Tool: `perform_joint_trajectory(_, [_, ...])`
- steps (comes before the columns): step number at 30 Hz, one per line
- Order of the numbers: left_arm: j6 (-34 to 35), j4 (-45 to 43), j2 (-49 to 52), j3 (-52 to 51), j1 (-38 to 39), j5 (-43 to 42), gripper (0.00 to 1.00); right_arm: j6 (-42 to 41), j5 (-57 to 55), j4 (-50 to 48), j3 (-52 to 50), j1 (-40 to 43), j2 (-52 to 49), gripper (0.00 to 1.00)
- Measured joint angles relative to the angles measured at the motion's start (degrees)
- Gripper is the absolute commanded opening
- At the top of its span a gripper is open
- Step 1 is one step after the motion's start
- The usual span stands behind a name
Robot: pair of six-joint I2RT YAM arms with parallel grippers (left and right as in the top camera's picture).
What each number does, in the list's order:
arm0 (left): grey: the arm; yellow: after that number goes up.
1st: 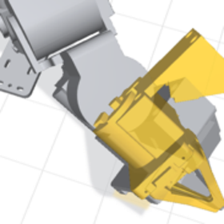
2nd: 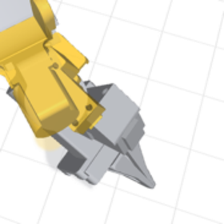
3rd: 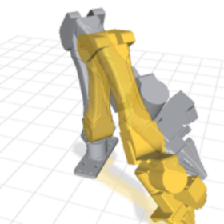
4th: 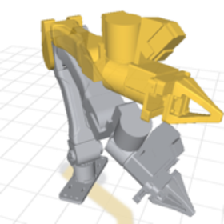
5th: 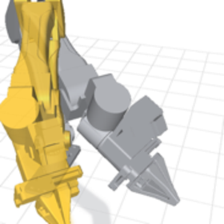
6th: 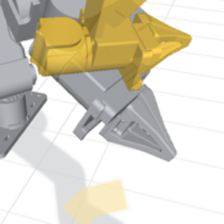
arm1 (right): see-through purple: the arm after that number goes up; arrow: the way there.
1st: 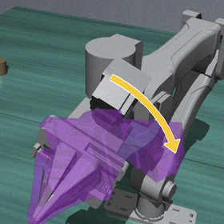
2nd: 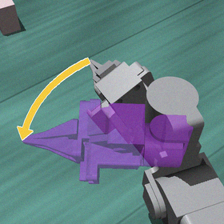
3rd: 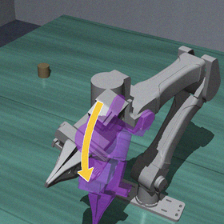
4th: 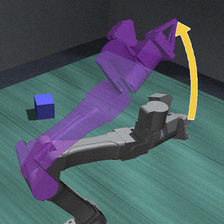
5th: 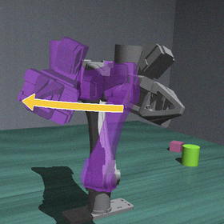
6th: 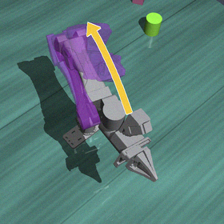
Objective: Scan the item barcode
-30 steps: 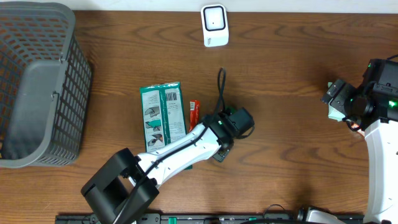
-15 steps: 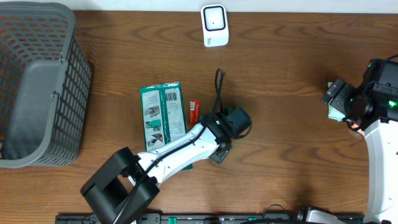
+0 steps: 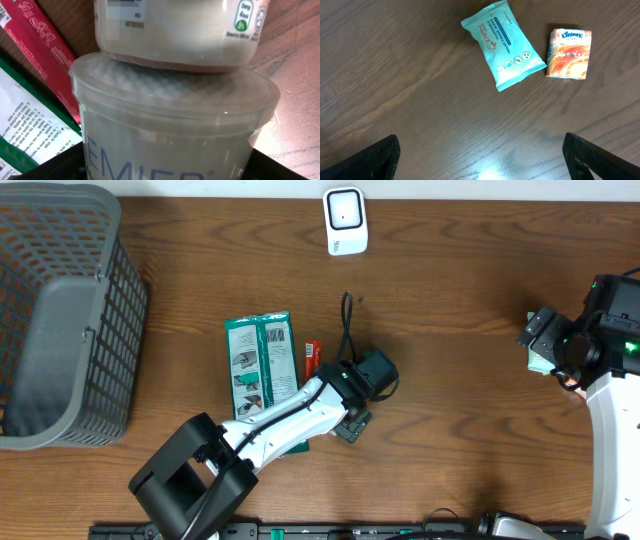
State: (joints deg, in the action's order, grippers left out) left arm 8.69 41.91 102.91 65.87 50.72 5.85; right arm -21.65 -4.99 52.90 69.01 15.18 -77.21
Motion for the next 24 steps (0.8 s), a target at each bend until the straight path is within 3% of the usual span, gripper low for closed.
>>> perform_joint_trajectory(5, [-0.7, 0.0, 0.0, 0.0, 0.0, 0.0, 0.76, 0.0, 0.0, 0.0, 0.0, 0.0, 0.0, 0.99])
perform_joint_trajectory(15, [-0.9, 2.3, 0.0, 0.2, 0.0, -0.1, 0.76, 0.0, 0.0, 0.0, 0.0, 0.0, 0.0, 0.99])
perform_joint_trajectory(24, [-1.0, 10.8, -1.4, 6.3, -3.1, -8.4, 0.76, 0.0, 0.0, 0.0, 0.0, 0.0, 0.0, 0.99])
